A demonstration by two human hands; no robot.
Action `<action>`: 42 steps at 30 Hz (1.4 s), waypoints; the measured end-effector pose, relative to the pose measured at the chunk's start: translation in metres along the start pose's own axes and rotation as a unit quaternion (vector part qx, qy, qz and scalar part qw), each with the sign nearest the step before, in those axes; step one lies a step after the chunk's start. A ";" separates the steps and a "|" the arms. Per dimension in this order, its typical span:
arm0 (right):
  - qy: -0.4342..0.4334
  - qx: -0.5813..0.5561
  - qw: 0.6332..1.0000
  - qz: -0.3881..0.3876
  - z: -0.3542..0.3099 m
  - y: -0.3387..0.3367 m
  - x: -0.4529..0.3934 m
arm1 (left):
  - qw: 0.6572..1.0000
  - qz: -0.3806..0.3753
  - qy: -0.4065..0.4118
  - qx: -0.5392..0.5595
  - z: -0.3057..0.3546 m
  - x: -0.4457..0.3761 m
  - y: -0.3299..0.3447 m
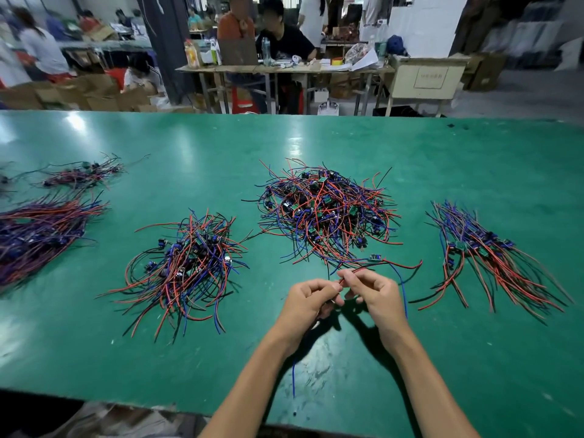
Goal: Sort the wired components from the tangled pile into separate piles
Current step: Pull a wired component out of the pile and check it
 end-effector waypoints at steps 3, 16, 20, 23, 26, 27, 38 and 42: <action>0.019 -0.031 0.999 -0.006 0.002 0.002 -0.003 | 1.000 0.017 0.007 0.000 -0.001 0.000 0.002; 0.057 -0.043 0.997 -0.009 -0.001 0.003 -0.015 | 1.000 0.022 -0.006 0.018 -0.002 -0.002 0.001; 0.082 -0.013 0.996 -0.007 -0.001 0.007 -0.021 | 1.000 0.013 -0.010 0.015 -0.003 -0.002 0.000; 0.125 -0.048 0.991 0.020 -0.004 0.001 -0.034 | 1.000 -0.004 -0.014 0.008 -0.003 -0.001 0.001; 0.140 -0.086 0.985 0.047 -0.002 -0.005 -0.042 | 1.000 -0.003 -0.013 0.006 -0.002 0.000 0.001; 0.139 -0.096 0.984 0.051 -0.001 -0.007 -0.042 | 1.000 0.000 -0.013 0.008 -0.002 0.001 0.001; 0.035 0.003 0.996 -0.078 0.004 -0.002 -0.014 | 0.999 0.023 -0.013 0.019 0.001 -0.002 0.002; 0.008 0.018 0.999 -0.049 0.007 0.010 -0.010 | 1.000 0.023 -0.009 0.019 -0.001 -0.001 0.002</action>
Point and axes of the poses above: each hand's wrist, its own x-axis away from the middle knuckle, its own y-axis out of the palm, z = x × y, the point moved 2 cm from there along -x, towards the middle knuckle, and after that the axes turned 6 degrees about x, right-handed, at the moved point
